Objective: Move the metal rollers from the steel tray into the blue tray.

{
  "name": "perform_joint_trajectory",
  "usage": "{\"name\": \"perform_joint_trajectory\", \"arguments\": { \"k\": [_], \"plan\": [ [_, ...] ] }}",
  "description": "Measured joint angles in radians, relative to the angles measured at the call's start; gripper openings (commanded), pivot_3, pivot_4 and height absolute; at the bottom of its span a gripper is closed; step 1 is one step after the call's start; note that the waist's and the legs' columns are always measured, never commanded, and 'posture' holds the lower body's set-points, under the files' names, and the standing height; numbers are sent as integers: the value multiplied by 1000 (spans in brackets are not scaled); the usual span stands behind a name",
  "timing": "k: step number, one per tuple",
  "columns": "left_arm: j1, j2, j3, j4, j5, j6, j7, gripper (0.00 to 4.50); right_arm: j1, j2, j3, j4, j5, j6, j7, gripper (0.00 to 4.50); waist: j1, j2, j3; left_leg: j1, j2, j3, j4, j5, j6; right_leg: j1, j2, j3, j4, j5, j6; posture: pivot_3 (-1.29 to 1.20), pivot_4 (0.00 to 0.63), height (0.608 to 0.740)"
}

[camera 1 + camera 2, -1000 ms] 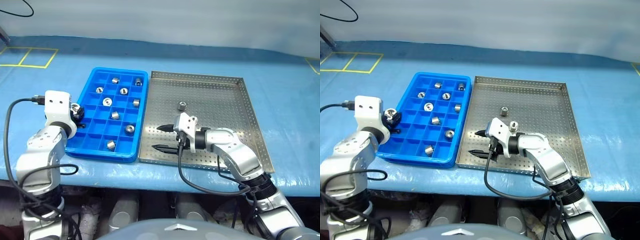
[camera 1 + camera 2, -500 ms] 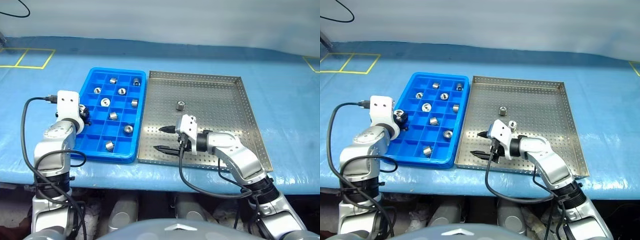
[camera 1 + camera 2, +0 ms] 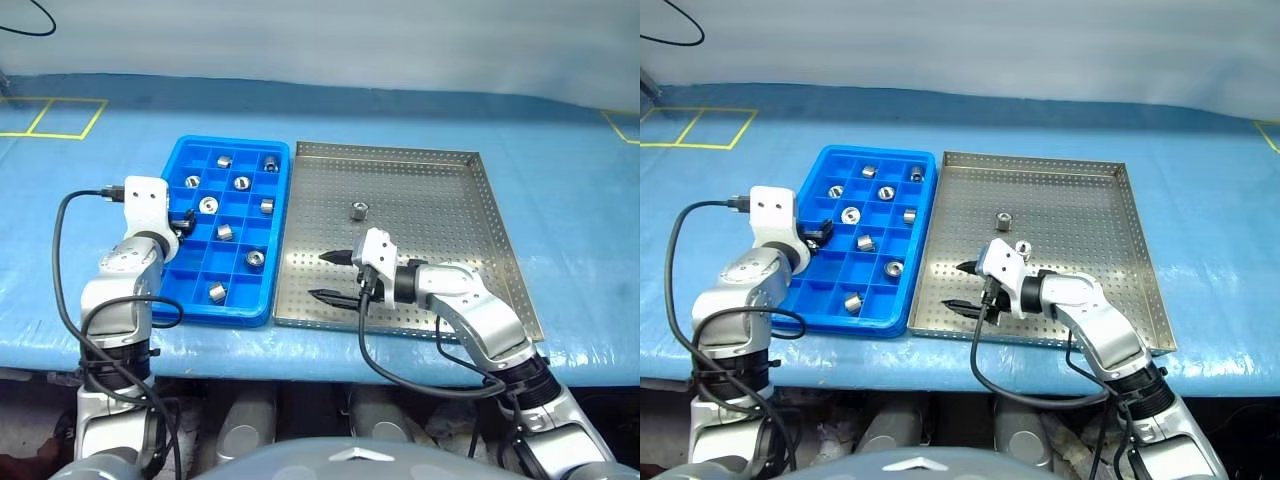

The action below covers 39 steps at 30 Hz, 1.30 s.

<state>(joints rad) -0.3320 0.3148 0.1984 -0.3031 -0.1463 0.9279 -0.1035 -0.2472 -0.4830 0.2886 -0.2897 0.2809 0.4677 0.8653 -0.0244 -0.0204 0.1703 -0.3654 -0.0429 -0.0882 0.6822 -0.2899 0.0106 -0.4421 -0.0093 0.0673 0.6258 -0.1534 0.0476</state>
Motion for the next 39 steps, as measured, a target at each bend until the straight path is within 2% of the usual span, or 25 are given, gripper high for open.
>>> {"name": "perform_joint_trajectory", "arguments": {
  "k": [5, 8, 14, 26, 39],
  "plan": [
    [-67, -38, -138, -59, -78, -21, -123, 3616, 39, -35, -26, -47, -7, 4, -40, 3648, -2, 0, 0, 0, -1, 2, 0, 0, 0, 0, 0, 0, 0, 0, 1, -134, 150, 740],
    [-126, -39, -292, -54, -122, -33, -249, 3616, 83, -66, -68, -86, -22, 25, -85, 3648, -18, 0, 0, -1, -1, 4, 1, -1, 1, 0, 1, 1, -1, -2, 3, -189, 150, 740],
    [-202, -68, -428, 141, -122, -101, -345, 3616, 175, -91, -132, -149, -30, 62, -153, 3648, -86, 1, -1, 1, 2, 9, 0, -1, 1, 0, 5, 4, 1, -2, 3, -274, 150, 740],
    [-303, -139, -531, 473, -13, -223, -401, 3616, 239, -89, -161, -230, -23, 88, -219, 3648, -205, 1, 0, 3, 1, 14, 2, -2, 4, 2, 6, 11, -1, 0, 8, -332, 150, 740],
    [-334, -170, -556, 610, 98, -280, -393, 3616, 228, -57, -147, -200, -26, 89, -241, 3648, -257, 1, 0, 3, 1, 14, 1, -2, 5, 2, 6, 13, -1, 0, 9, -318, 150, 740]
  ]
}}
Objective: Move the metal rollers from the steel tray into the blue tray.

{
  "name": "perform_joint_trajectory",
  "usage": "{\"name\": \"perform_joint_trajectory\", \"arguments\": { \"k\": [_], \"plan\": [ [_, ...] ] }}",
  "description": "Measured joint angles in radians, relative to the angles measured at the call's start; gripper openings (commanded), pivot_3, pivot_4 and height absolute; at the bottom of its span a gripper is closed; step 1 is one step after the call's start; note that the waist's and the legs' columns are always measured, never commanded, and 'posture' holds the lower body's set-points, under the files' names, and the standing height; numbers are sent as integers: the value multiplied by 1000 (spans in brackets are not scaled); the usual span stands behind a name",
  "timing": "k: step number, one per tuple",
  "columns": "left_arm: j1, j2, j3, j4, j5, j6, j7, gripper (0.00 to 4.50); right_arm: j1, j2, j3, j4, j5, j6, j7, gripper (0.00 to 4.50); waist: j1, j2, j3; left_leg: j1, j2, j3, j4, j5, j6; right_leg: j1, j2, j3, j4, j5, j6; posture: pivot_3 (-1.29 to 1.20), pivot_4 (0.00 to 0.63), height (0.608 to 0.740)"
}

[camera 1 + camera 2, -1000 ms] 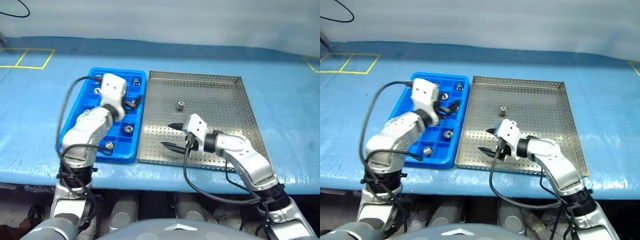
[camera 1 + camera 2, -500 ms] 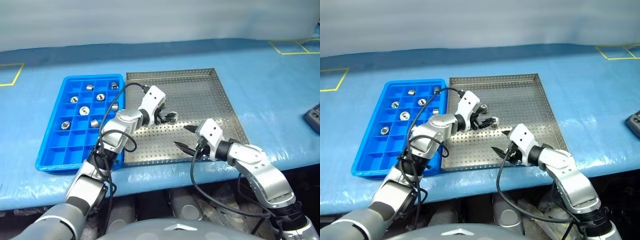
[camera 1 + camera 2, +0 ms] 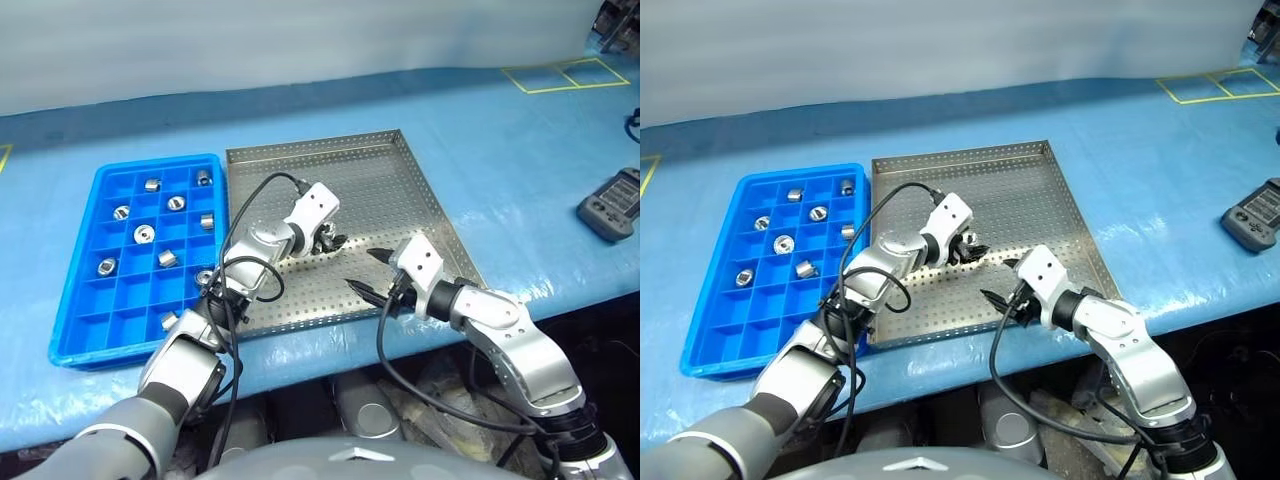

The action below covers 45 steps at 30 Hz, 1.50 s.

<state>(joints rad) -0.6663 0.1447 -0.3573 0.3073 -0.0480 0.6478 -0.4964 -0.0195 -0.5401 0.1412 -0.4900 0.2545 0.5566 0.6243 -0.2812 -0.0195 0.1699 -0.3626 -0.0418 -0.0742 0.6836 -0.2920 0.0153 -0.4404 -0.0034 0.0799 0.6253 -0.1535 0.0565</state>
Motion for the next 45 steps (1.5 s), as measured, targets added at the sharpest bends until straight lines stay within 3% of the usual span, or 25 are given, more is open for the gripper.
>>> {"name": "perform_joint_trajectory", "arguments": {
  "k": [5, 8, 11, 19, 22, 40, 45],
  "plan": [
    [0, -4, 0, 19, 12, -3, 8, 3616, -5, 3, 0, 9, 0, 0, -3, 3648, -3, 0, 0, 0, 0, 0, 0, 0, 0, -1, 0, 1, 0, 0, 0, -314, 150, 740],
    [0, -8, 3, 31, 18, -3, 15, 3052, -6, 4, 1, 10, -1, 0, -8, 3648, -3, 0, 0, 0, 0, 0, 0, 0, 1, -1, 0, 1, 0, 0, 1, -313, 150, 740],
    [0, -18, 16, 34, 20, -3, 17, 2136, -8, 5, 3, 11, -1, 0, -11, 3648, -3, 0, 0, 0, 0, 0, 0, 0, 1, -1, 0, 1, 0, 0, 1, -310, 150, 740],
    [0, -25, 20, 34, 30, -3, 16, 2136, -16, 17, 10, 15, -4, 0, -13, 3648, -4, 0, 0, 0, 0, 0, 0, -1, 1, -1, 0, 2, 0, 0, 1, -310, 150, 740],
    [0, -25, 25, 34, 30, -3, 16, 1739, -17, 22, 11, 16, -5, -1, -13, 3648, -4, 0, 0, 0, 0, 0, 0, -1, 1, -1, 0, 2, 0, 0, 1, -310, 150, 740],
    [1, -25, 30, 34, 40, -13, -5, 1739, -41, 48, 8, 55, -43, 20, -87, 3648, -5, 0, 0, 0, 0, 2, 0, -1, 2, -2, 0, 5, 0, 1, 2, -308, 150, 740],
    [7, -24, 35, 34, 41, -21, -4, 1739, -43, 100, -15, 82, -10, -1, -82, 3648, -5, 0, 0, 0, 0, 2, 0, -1, 2, -2, 0, 6, 0, 1, 3, -301, 150, 740]
  ]
}}
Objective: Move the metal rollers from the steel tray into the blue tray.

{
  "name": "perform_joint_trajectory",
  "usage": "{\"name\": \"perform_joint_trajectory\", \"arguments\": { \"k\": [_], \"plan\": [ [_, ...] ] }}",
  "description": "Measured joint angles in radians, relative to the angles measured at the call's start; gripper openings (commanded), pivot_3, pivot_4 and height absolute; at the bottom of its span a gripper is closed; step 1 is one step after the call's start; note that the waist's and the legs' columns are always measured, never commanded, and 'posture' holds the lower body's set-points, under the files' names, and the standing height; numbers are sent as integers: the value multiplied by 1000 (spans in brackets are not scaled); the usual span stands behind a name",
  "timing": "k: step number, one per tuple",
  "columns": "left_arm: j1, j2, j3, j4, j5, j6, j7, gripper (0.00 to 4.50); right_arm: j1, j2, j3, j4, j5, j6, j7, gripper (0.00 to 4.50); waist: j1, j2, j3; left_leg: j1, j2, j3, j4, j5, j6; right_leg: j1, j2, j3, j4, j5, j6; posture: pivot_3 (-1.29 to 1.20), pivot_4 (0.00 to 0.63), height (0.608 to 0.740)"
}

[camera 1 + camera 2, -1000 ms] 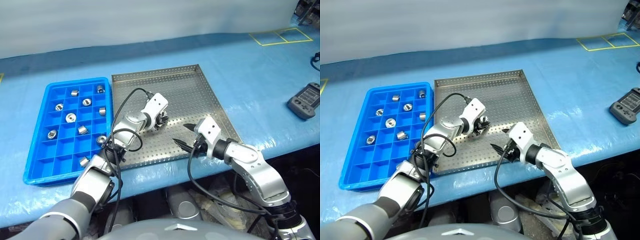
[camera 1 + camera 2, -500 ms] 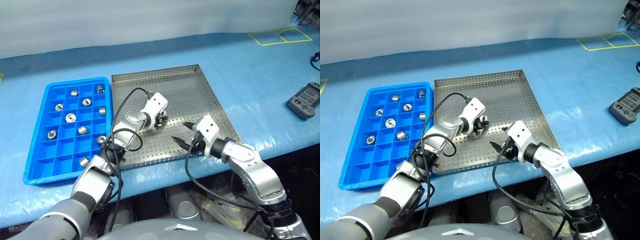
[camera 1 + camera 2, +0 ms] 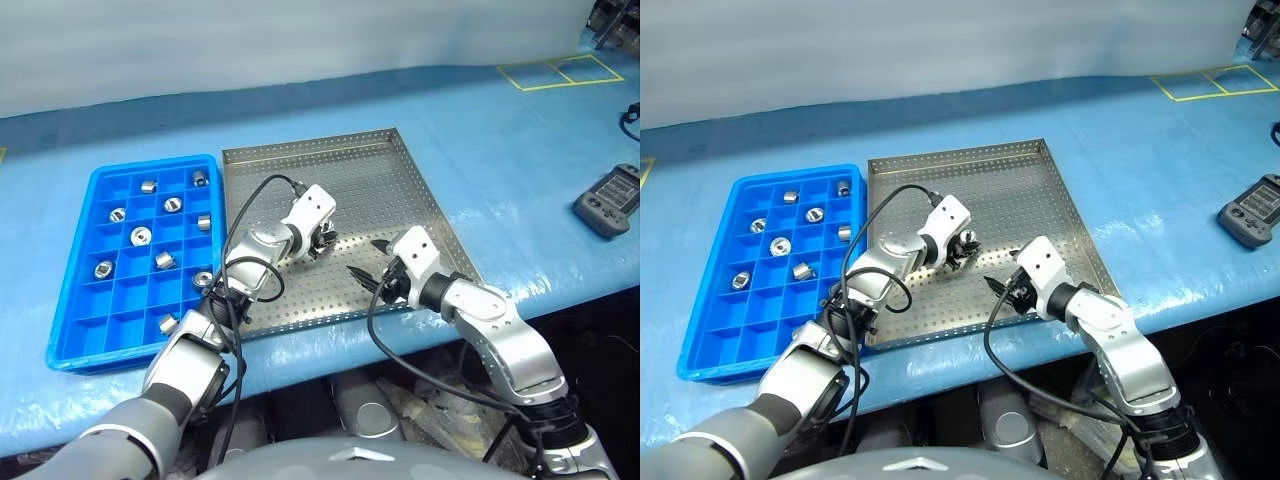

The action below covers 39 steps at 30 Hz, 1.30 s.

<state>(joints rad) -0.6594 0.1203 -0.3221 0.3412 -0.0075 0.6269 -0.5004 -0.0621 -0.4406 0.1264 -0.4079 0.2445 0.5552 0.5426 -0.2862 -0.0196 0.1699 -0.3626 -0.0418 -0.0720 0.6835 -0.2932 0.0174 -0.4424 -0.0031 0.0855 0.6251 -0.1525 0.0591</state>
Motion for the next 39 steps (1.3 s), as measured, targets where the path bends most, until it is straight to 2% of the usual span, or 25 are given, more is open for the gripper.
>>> {"name": "perform_joint_trajectory", "arguments": {
  "k": [15, 20, 26, 30, 33, 39],
  "plan": [
    [32, 20, 24, -57, -2, 1, 4, 1739, 0, 20, -9, 56, 16, -72, 34, 3648, 0, 0, 0, 1, 0, 7, 0, -1, 2, -1, 2, 9, 0, 2, 3, -277, 150, 740],
    [81, 76, 80, -285, -38, 71, -5, 1739, -2, 17, -1, 60, 14, -73, 53, 3648, 1, 0, 0, 2, 1, 10, 0, -2, 4, -2, 2, 11, 0, 2, 4, -249, 150, 740],
    [229, 272, 172, -644, -85, 264, -27, 1739, -12, 7, 26, 77, 11, -73, 89, 3648, 6, 0, 0, 3, 2, 10, 0, -2, 4, -2, 3, 13, 1, 2, 4, -214, 150, 740],
    [360, 388, 309, -841, -95, 398, -14, 1739, -43, 0, 48, 86, 17, -89, 146, 3648, 18, -1, 1, 3, 2, 10, 0, -2, 4, -2, 3, 12, 0, 2, 3, -117, 150, 740],
    [452, 440, 440, -960, -92, 480, 15, 1739, -80, -2, 66, 100, 17, -98, 182, 3648, 43, -1, 1, 3, 2, 10, 0, -2, 4, -3, 3, 12, 0, 2, 3, -72, 150, 740],
    [615, 439, 631, -1159, -91, 615, 64, 1739, -151, 5, 104, 164, 14, -121, 233, 3648, 134, -2, 2, 3, 2, 9, 0, -3, 4, -3, 1, 10, 0, 1, 2, 11, 150, 740]
  ]
}}
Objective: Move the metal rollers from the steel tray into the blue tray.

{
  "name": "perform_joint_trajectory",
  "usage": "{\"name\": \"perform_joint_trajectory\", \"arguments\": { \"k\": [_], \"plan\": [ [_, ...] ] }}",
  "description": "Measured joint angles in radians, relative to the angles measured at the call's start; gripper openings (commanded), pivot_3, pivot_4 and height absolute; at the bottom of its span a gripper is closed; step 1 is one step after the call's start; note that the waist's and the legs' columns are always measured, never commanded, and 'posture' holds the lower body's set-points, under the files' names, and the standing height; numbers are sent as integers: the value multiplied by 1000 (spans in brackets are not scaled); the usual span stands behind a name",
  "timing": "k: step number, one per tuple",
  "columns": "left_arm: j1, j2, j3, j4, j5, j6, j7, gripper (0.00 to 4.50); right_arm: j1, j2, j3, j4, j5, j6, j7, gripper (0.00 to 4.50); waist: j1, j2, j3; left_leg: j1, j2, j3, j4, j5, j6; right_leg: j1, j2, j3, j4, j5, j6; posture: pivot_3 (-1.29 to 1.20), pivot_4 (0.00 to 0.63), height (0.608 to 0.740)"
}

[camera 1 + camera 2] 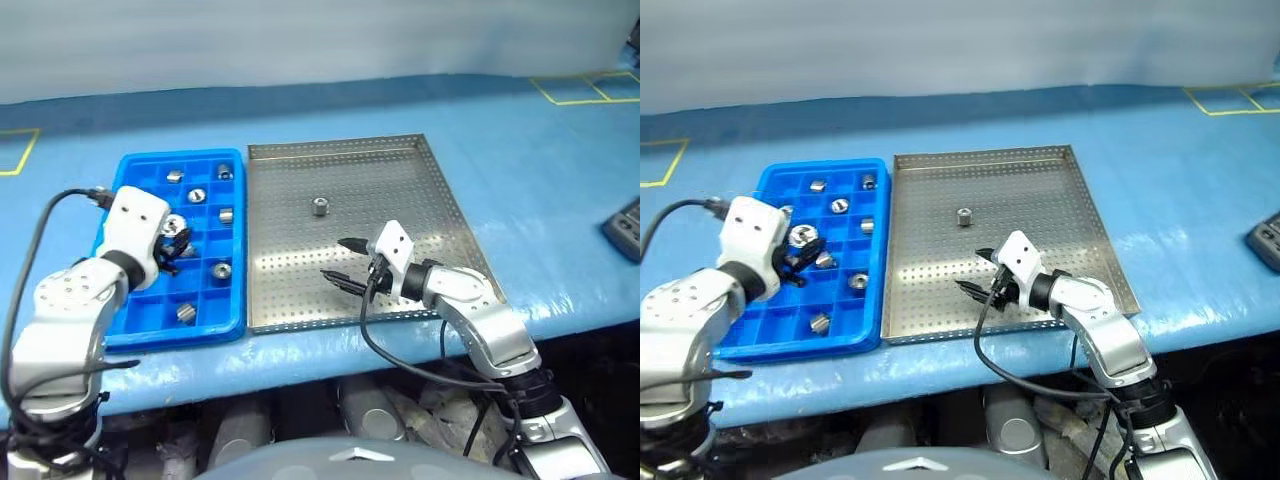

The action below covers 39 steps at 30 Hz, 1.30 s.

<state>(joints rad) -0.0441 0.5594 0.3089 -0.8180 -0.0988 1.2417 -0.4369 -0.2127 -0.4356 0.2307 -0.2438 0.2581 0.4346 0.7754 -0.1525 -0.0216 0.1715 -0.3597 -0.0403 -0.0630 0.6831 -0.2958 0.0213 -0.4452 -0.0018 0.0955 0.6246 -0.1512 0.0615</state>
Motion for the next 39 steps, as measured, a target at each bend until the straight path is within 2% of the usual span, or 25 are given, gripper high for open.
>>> {"name": "perform_joint_trajectory", "arguments": {
  "k": [5, 11, 24, 31, 39],
  "plan": [
    [156, -66, 86, -104, 4, 74, 43, 1739, -29, 9, 38, 35, -1, -13, 41, 3648, 66, -1, 1, 0, -1, 0, 0, 0, 0, 0, -2, -1, 0, 0, 0, 48, 150, 740],
    [246, -120, 135, -135, 11, 97, 90, 1739, -48, 12, 48, 45, -1, -17, 71, 3648, 112, -2, 0, 1, -1, -3, 1, 0, 0, 2, -2, -4, 0, -1, -1, 74, 150, 740],
    [211, -128, 97, -67, 9, 61, 150, 1739, -48, 5, 55, 46, -3, -17, 76, 3648, 121, -2, 0, 0, -1, -7, 0, 1, -2, 3, -3, -10, 0, -3, -5, 34, 150, 740],
    [201, -127, 76, -47, 10, 44, 169, 4020, -43, 3, 55, 40, -3, -16, 73, 3648, 121, -2, 0, -1, -1, -12, 0, 1, -3, 4, -4, -14, 0, -4, -6, 28, 150, 740],
    [87, -177, 70, -44, -63, -24, 140, 4020, -37, 4, 38, 29, 4, -17, 65, 3648, 121, -2, 0, -2, -1, -16, 0, 2, -5, 5, -5, -19, 0, -4, -7, -23, 150, 740]
  ]
}}
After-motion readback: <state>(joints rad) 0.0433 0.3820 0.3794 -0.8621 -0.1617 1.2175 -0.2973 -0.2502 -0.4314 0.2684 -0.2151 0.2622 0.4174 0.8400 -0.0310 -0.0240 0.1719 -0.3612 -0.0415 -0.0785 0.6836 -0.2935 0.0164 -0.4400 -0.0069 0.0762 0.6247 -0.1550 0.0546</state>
